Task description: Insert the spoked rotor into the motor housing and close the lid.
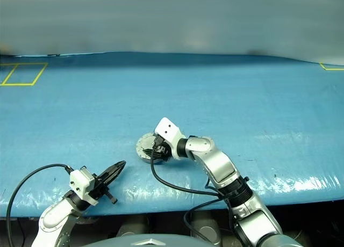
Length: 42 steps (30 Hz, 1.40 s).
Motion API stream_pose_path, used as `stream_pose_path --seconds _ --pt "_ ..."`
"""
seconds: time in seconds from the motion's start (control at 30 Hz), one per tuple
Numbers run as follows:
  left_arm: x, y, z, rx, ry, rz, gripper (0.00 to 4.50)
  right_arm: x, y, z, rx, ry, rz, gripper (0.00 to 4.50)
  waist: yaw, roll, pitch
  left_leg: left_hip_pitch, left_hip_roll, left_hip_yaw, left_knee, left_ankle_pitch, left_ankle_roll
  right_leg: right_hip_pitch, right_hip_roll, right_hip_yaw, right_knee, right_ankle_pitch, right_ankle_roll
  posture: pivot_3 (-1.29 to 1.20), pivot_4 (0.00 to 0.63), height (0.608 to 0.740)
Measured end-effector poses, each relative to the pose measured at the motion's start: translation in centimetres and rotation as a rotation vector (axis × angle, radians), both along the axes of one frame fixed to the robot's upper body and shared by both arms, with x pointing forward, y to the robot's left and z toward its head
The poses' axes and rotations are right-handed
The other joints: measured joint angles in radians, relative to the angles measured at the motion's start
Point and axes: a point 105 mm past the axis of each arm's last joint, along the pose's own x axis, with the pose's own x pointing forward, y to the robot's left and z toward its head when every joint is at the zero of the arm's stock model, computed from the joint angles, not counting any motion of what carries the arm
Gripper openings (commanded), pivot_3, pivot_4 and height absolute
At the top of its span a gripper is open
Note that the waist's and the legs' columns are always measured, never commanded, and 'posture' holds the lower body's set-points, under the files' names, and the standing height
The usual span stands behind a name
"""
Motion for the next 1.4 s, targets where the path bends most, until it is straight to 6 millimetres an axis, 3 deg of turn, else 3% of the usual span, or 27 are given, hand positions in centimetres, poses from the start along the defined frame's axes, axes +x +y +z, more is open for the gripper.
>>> stream_pose_path --seconds 1.2,1.4 --pt "-0.1 -0.1 -0.1 0.013 0.004 -0.006 0.00 -0.3 0.0 -1.0 0.035 -0.107 -0.003 3.01 -0.001 0.000 0.000 0.001 0.000 0.000 0.000 0.000 0.000 0.001 0.000 0.000 0.000 0.000 0.000 0.00 0.150 0.740" --pt "-0.1 -0.1 -0.1 0.015 0.003 -0.007 0.00 0.0 0.2 -1.1 0.058 -0.048 -0.042 3.01 -0.002 0.000 0.000 0.002 0.001 0.000 0.000 0.000 0.000 0.001 0.001 0.000 0.001 0.000 -0.001 0.00 0.150 0.740"
